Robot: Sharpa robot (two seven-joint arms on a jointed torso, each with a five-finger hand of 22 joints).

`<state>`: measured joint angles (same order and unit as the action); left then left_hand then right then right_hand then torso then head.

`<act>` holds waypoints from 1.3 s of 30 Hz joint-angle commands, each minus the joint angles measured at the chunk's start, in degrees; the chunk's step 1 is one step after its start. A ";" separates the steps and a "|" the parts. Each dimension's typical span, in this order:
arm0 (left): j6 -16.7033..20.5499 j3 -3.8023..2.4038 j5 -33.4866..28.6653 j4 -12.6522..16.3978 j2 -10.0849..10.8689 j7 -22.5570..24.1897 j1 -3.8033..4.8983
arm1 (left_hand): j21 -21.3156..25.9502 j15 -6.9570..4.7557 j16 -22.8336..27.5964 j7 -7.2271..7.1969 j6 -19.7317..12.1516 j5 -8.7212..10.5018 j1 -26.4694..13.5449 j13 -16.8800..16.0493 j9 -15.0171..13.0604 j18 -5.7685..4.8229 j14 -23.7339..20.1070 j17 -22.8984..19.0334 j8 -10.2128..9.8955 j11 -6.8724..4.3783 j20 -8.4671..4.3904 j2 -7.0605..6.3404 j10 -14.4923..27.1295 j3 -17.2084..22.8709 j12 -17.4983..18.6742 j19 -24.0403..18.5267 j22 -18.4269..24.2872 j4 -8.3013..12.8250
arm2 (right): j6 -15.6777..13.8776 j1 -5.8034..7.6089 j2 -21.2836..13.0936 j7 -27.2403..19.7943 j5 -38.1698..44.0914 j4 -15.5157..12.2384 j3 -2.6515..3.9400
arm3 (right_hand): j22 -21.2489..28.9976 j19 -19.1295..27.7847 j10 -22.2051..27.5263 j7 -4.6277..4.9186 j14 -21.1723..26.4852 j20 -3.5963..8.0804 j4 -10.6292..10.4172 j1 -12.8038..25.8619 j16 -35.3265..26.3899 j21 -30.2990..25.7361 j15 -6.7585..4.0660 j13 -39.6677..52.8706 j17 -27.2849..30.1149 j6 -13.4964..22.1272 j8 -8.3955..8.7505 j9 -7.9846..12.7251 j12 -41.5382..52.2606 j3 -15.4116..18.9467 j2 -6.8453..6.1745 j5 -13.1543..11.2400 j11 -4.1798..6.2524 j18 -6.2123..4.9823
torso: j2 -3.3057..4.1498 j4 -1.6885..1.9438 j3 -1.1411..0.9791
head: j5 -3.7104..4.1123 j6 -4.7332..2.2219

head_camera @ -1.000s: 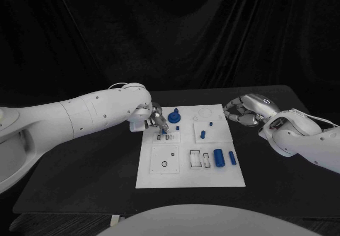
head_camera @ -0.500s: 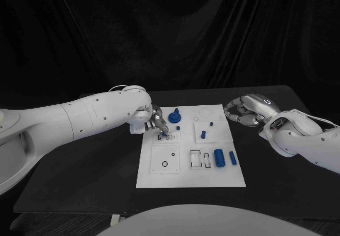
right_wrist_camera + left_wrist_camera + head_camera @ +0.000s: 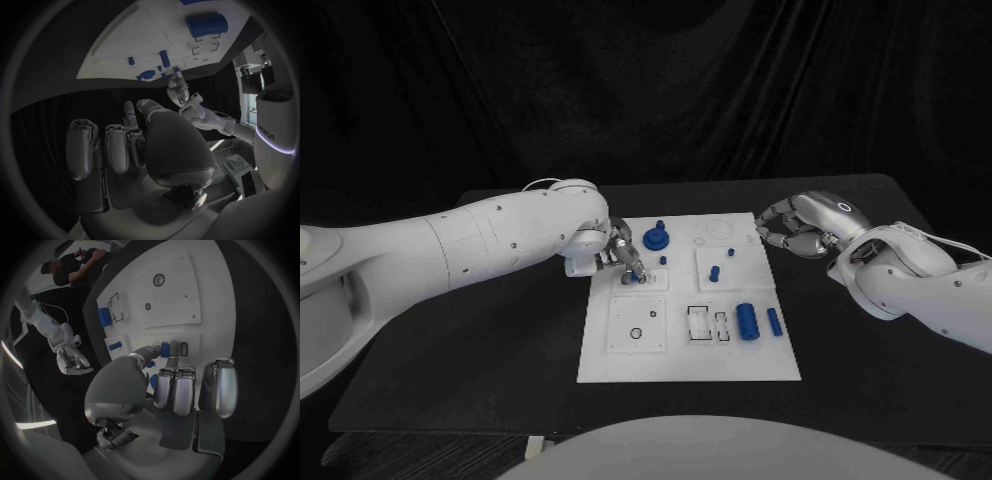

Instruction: Assemble the parts on the task board

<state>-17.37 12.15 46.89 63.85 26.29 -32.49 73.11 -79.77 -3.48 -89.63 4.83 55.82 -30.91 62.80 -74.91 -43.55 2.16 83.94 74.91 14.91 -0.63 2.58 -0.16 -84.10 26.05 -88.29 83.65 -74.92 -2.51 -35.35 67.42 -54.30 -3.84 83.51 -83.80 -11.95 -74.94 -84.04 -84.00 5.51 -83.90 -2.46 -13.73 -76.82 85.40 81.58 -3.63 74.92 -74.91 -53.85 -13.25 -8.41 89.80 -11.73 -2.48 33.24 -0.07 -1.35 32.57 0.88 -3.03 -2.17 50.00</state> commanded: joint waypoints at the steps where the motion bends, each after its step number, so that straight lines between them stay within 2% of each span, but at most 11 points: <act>1: 0.81 -0.01 -0.45 -0.08 -0.35 0.69 -0.35 | 0.11 -0.43 -0.01 -1.40 1.10 -0.22 -0.05 -12.97 0.09 0.44 5.69 14.27 -0.05 -0.37 0.00 0.44 -4.19 2.32 0.31 0.21 -11.63 2.10 | -0.35 -0.14 -0.10 0.64 0.11 -0.18 0.04 | -12.09 -2.25 -6.00 0.14 -4.22 -0.44 0.09 -0.46 -0.23 -0.26 0.35 15.08 -5.33 -0.20 0.26 -0.08 0.20 -0.24 -0.05 0.32 -0.57 -0.87 | -0.02 0.00 0.00 | 0.23 0.00; 18: 0.40 0.00 -0.45 -0.33 -0.86 0.94 -0.65 | 0.23 -0.42 0.01 -1.42 1.12 -0.27 -0.08 -12.89 0.12 0.47 5.67 14.23 -0.08 -0.36 0.00 0.46 -4.13 2.42 0.39 0.14 -11.59 2.16 | -0.36 -0.14 -0.28 0.74 0.11 -0.30 0.04 | -12.09 -2.25 -6.00 0.14 -4.22 -0.44 0.09 -0.46 -0.23 -0.26 0.35 15.08 -5.33 -0.20 0.26 -0.08 0.20 -0.24 -0.05 0.32 -0.57 -0.87 | -0.01 -0.11 0.03 | 0.37 0.00; 33: -0.02 0.00 -0.45 -0.48 -0.75 0.56 -0.73 | 0.31 -0.40 0.04 -1.40 1.25 -0.18 -0.25 -12.82 0.20 0.48 5.65 14.17 -0.14 -0.33 0.01 0.57 -4.07 2.65 0.47 0.10 -11.57 2.24 | -0.18 -0.15 -0.22 0.78 0.11 -0.26 0.04 | -12.09 -2.25 -6.00 0.14 -4.22 -0.44 0.09 -0.46 -0.23 -0.26 0.35 15.08 -5.33 -0.20 0.26 -0.08 0.20 -0.24 -0.05 0.32 -0.57 -0.87 | -0.04 -0.05 0.01 | 0.40 0.00; 36: -0.09 0.00 -0.45 -0.65 -0.81 0.52 -0.77 | 0.45 -0.32 0.11 -1.44 1.50 3.74 -1.49 -12.75 0.50 0.49 5.58 14.03 -0.43 -0.29 0.07 0.80 -4.02 2.31 0.54 0.02 -11.55 1.83 | -0.15 -0.15 -0.19 0.77 0.11 -0.25 0.04 | -12.09 -2.25 -6.00 0.14 -4.22 -0.44 0.09 -0.46 -0.23 -0.26 0.35 15.08 -5.33 -0.20 0.26 -0.08 0.20 -0.24 -0.05 0.32 -0.57 -0.87 | -0.03 -0.04 0.00 | 0.42 0.00; 39: -0.24 0.00 -0.45 -0.84 -0.92 0.46 -0.83 | 0.51 -0.32 0.16 -1.46 1.56 5.43 -1.99 -12.64 0.65 0.50 5.53 13.92 -0.60 -0.29 0.08 0.95 -3.94 1.88 0.66 0.00 -11.54 1.57 | -0.12 -0.15 -0.16 0.76 0.11 -0.23 0.04 | -12.09 -2.25 -6.00 0.14 -4.22 -0.44 0.09 -0.46 -0.23 -0.26 0.35 15.08 -5.33 -0.20 0.26 -0.08 0.20 -0.24 -0.05 0.32 -0.57 -0.87 | -0.05 -0.03 0.00 | 0.46 0.00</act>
<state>-17.05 12.13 46.74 63.11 25.49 -32.29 72.50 -79.39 -3.48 -89.62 4.80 55.79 -24.69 60.94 -74.91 -42.89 2.16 83.94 74.91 14.40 -0.63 2.58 0.75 -84.10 27.34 -87.89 83.65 -74.91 -1.71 -35.35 67.41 -54.45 -3.82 83.50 -83.96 -11.95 -74.91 -84.04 -84.00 5.51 -83.90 -2.46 -13.66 -76.82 85.36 81.58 -3.64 74.91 -74.91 -53.85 -13.25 -8.40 89.80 -11.80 -2.48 33.24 -0.07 -1.36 32.53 0.83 -3.02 -1.76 50.00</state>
